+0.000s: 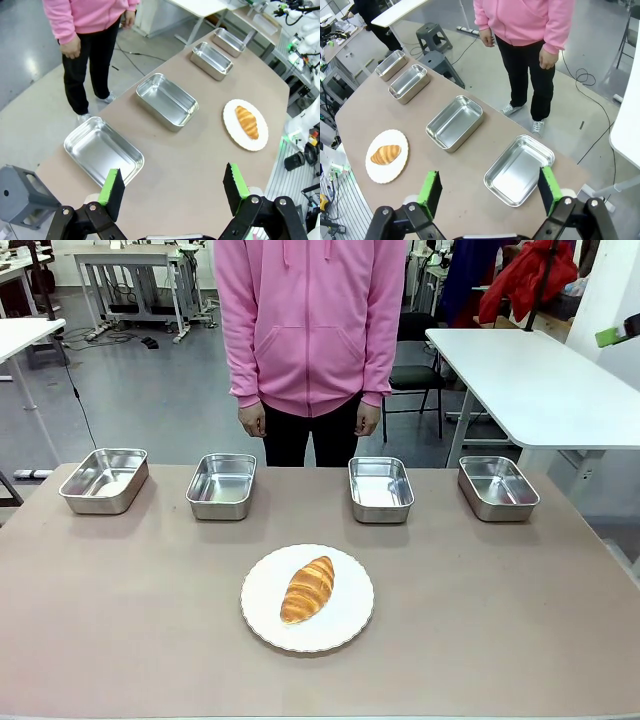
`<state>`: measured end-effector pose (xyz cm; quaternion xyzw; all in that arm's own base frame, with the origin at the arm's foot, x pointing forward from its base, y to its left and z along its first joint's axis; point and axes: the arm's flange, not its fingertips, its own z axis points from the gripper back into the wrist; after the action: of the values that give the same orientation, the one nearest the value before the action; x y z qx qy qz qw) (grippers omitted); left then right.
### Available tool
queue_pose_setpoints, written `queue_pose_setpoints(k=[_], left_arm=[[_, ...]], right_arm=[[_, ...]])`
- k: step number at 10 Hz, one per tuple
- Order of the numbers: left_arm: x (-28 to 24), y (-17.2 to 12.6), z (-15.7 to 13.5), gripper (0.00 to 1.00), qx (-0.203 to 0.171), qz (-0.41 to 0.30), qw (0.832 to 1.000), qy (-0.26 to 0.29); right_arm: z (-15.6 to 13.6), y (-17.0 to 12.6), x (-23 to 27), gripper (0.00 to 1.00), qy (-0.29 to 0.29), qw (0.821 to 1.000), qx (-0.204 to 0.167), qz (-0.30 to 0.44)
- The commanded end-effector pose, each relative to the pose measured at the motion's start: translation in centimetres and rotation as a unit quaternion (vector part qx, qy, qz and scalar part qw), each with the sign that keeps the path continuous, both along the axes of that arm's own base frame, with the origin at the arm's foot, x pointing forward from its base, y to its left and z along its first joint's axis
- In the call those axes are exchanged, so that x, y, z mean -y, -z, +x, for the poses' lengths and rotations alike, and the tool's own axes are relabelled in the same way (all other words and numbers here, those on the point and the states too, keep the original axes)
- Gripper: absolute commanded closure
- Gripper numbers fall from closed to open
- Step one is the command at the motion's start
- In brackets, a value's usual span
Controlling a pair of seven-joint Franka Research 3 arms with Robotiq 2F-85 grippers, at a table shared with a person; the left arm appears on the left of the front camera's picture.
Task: Place the bread in the container.
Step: Place the Butter Roll into the Airtight Container indicated by the human.
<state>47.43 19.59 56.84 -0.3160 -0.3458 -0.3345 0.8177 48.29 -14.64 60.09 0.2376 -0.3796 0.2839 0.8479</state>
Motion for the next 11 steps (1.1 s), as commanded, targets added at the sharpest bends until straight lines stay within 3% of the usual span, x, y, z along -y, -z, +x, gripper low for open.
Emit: queue_pose_setpoints(k=[1, 11], left_arm=[[-0.01, -0.07, -0.09, 0.00, 0.006, 0.001, 1.000, 0.005], [-0.01, -0.07, -0.09, 0.00, 0.006, 0.001, 1.000, 0.005]], right_arm=[[0.00, -0.06, -0.08, 0.00, -0.002, 1.000, 0.001, 0.002], [0.00, -0.06, -0.08, 0.00, -0.002, 1.000, 0.001, 0.002]])
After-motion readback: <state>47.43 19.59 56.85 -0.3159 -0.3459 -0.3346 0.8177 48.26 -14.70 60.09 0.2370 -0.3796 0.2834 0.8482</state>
